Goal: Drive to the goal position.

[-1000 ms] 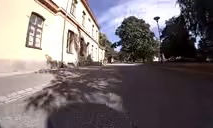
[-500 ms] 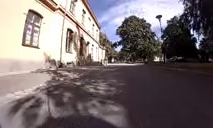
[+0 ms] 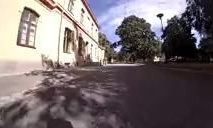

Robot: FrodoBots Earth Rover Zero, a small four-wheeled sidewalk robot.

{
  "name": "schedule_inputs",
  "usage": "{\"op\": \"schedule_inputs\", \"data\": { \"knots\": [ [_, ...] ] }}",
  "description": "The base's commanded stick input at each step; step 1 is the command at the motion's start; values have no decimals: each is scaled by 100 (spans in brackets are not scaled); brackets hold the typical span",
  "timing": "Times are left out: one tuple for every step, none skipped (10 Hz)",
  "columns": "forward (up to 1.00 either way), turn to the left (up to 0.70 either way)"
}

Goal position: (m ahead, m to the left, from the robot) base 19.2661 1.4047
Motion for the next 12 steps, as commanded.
{"op": "schedule_inputs", "data": {
  "knots": [
    [70,0],
    [70,0],
    [70,0],
    [70,0],
    [70,0],
    [70,0],
    [70,0],
    [70,0],
    [70,0],
    [70,0],
    [70,0],
    [70,0]
  ]
}}
